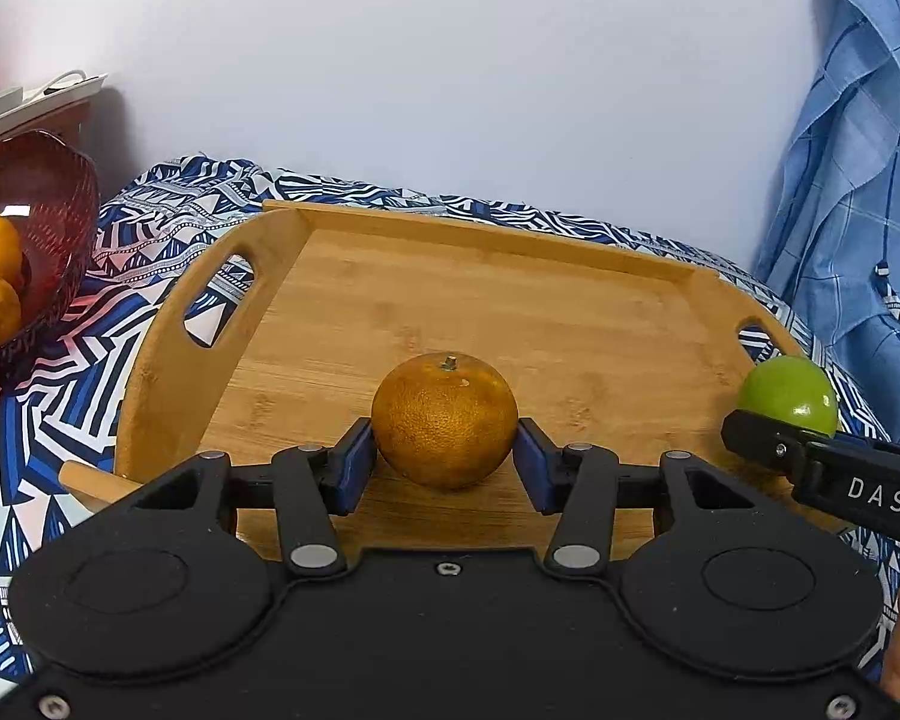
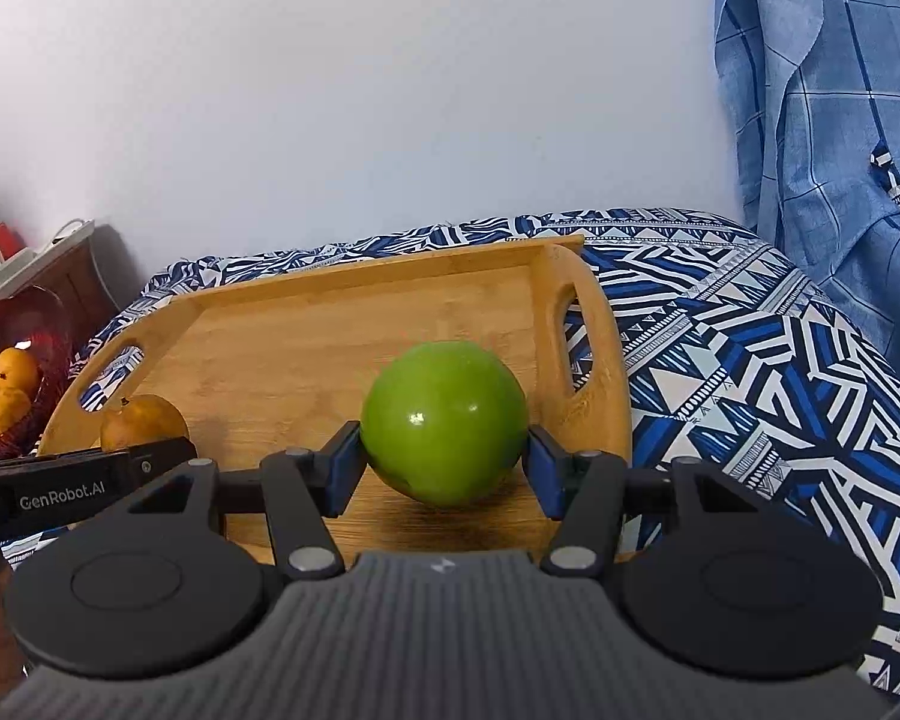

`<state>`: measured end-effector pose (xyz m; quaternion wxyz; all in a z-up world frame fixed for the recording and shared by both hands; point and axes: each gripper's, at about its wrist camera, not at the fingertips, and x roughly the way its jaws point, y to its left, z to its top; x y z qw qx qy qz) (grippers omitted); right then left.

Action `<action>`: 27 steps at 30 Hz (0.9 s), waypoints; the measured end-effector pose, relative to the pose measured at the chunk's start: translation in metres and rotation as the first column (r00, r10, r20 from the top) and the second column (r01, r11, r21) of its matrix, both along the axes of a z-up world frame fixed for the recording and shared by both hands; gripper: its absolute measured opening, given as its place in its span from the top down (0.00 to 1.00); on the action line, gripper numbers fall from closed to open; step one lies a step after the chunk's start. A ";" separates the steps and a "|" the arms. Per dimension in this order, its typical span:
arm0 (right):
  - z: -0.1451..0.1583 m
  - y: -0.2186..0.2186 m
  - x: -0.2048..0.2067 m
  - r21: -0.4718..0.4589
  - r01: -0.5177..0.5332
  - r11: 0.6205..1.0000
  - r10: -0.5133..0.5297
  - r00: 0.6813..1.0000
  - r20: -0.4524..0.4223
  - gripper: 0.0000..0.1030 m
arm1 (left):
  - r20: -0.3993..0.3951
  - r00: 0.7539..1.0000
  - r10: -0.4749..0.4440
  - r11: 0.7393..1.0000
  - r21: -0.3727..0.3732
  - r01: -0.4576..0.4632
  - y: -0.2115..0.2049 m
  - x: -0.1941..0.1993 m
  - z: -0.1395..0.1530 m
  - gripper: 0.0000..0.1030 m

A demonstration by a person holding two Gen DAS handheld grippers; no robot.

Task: Organize fruits
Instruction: 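Lower the orange onto the wooden tray and open the left tool while the right tool places the apple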

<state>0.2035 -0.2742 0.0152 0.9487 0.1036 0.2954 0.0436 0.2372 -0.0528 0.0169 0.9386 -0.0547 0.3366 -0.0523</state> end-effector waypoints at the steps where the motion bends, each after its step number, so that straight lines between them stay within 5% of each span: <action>1: 0.000 0.000 0.000 -0.002 -0.001 1.000 0.001 1.000 0.000 0.42 | 0.002 1.000 -0.001 1.000 0.006 0.001 0.000 0.000 0.000 0.54; 27: -0.004 0.001 0.004 -0.010 -0.002 1.000 0.001 1.000 -0.018 0.42 | 0.022 0.999 -0.023 0.998 0.062 0.022 -0.005 -0.003 -0.002 0.53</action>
